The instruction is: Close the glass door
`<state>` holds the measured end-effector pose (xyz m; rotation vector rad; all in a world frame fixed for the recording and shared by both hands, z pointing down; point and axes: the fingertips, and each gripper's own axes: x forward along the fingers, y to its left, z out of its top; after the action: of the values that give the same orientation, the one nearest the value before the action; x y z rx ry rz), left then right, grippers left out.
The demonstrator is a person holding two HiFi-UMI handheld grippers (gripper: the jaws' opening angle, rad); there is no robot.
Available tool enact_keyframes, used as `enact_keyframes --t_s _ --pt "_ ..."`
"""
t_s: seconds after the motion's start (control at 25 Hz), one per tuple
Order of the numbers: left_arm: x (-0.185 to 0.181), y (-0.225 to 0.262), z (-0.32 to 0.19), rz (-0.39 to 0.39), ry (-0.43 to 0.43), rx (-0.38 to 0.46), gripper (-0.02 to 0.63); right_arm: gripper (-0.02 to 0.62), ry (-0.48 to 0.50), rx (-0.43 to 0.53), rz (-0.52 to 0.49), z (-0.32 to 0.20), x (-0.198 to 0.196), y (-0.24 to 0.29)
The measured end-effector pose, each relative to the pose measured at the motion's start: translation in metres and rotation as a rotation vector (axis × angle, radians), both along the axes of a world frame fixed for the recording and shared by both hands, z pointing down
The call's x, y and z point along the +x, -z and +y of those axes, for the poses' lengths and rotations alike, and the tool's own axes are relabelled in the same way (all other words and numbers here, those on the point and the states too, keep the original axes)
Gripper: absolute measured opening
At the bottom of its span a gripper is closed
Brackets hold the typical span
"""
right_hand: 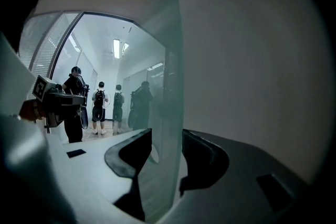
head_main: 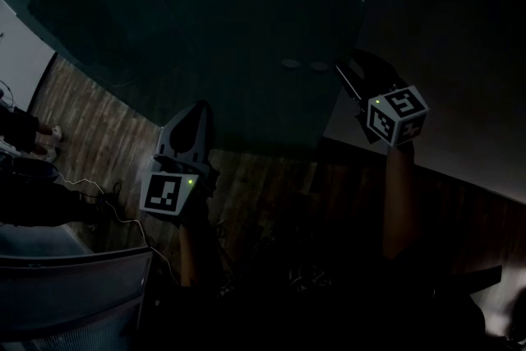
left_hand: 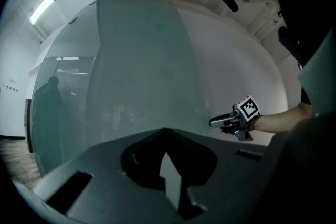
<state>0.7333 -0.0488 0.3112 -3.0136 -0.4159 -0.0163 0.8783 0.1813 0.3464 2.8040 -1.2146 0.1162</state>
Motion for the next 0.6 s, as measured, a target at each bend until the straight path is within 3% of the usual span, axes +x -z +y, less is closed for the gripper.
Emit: enact_keyframes --t_s 0.6 --pt "-0.002 -0.001 -0.003 0.008 0.013 0.006 -0.009 0.164 -0.021 -0.019 0.007 -0.002 -0.015 -0.005"
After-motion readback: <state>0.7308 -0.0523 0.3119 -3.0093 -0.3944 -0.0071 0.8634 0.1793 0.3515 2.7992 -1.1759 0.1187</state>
